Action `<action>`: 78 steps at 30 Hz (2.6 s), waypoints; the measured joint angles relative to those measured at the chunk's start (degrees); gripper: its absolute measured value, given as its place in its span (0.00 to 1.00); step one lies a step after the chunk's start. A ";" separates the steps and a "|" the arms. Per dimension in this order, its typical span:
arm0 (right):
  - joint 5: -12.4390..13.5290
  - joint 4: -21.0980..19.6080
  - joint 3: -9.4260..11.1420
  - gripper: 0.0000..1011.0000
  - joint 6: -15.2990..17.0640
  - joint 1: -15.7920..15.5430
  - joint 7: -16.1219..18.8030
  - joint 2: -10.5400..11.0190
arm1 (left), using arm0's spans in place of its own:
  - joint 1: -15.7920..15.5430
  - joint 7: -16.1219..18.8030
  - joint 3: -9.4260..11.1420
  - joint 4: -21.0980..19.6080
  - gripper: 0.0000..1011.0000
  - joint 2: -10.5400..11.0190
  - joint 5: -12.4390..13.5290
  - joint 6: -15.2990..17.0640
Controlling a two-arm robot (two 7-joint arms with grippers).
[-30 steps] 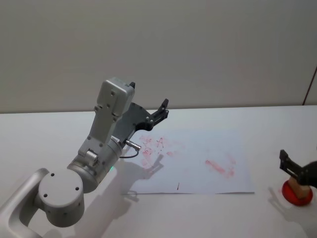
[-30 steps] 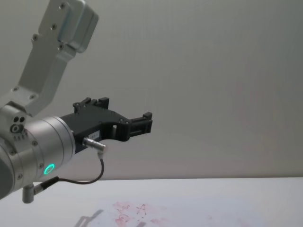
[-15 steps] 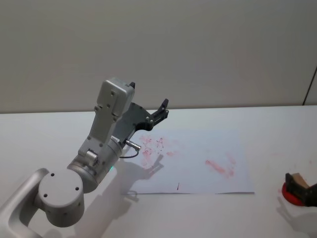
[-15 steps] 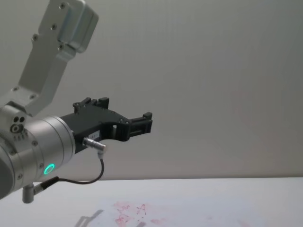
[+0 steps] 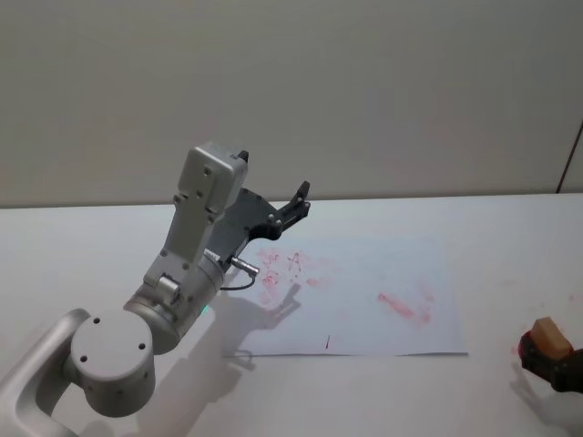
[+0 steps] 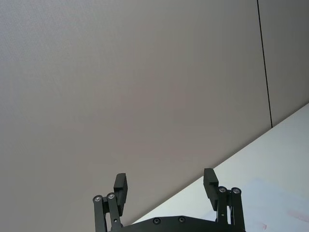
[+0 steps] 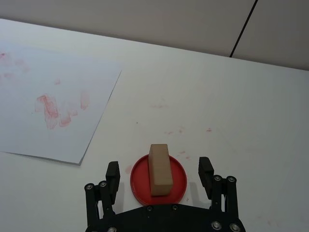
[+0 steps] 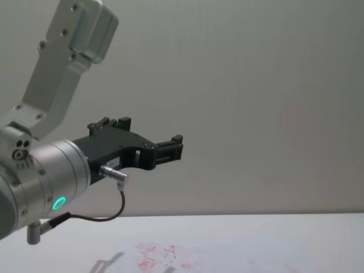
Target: Use the one hand to pick up the stamp and affix it onto the A4 paper.
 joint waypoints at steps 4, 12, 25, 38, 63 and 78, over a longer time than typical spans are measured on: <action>-1.13 1.50 -0.45 0.99 1.30 1.58 1.12 -0.91 | 0.00 0.00 0.00 0.00 0.99 0.00 0.00 0.00; -3.09 3.99 -1.27 0.99 3.24 4.19 3.19 -2.51 | 0.00 0.00 0.00 0.00 0.99 0.00 0.00 0.00; -5.13 6.66 -2.18 0.81 5.11 6.86 5.28 -4.24 | 0.00 0.00 0.00 0.00 0.99 0.00 0.00 0.00; -5.89 7.57 -2.47 0.42 5.75 7.80 5.95 -4.83 | 0.00 0.00 0.00 0.00 0.99 0.00 0.00 0.00; -7.75 7.90 -3.00 0.22 2.61 10.38 10.29 -5.81 | 0.00 0.00 0.00 0.00 0.99 0.00 0.00 0.00; -9.50 13.57 -5.51 0.22 -2.36 19.11 19.87 -11.25 | 0.00 0.00 0.00 0.00 0.99 0.00 0.00 0.00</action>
